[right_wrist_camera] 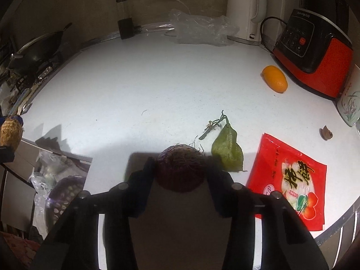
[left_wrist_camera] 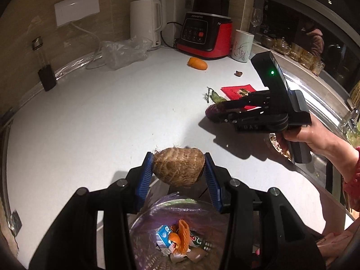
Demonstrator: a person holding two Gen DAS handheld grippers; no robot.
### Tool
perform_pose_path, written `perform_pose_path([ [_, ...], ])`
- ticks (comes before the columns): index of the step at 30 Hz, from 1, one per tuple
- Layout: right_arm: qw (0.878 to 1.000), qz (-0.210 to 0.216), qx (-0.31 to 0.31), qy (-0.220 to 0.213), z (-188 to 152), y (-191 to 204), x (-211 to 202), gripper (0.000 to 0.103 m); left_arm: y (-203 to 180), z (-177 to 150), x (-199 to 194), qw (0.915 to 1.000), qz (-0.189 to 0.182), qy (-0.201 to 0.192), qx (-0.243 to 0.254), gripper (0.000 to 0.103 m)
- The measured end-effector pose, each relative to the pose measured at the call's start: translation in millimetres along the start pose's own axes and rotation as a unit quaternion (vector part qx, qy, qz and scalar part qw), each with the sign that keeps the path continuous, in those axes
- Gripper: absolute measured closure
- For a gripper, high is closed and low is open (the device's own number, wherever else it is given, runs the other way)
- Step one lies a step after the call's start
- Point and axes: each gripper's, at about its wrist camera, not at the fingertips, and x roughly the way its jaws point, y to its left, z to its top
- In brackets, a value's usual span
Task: Collect trash
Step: 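Grasp the brown taro with the left tool while the right tool grasps the red onion, then carry the taro and onion over the bin and open both tools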
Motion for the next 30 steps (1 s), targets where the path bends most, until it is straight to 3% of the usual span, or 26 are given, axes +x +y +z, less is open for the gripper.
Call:
perform_pose_path([
  [7, 1.0, 0.006, 0.03, -0.009, -0.4, -3.2, -14.8, 0.064, 5.3, -19.9, -18.2, 0.9993, 0.023, -0.002, -0.031, 0.059],
  [17, 0.999, 0.01, 0.032, -0.019, -9.2, 13.9, -49.1, 0.065, 10.4, -37.7, -39.9, 0.9979, 0.035, -0.013, -0.052, 0.059],
  [25, 1.0, 0.015, -0.009, -0.008, -20.2, 44.0, -62.9, 0.065, 15.8, -63.4, -43.3, 0.9962, 0.044, 0.0, -0.075, 0.059],
  [30, 0.997, 0.049, -0.053, -0.007, -27.1, 86.8, -85.2, 0.065, 19.9, -75.3, -49.0, 0.9953, 0.049, 0.004, -0.084, 0.059],
])
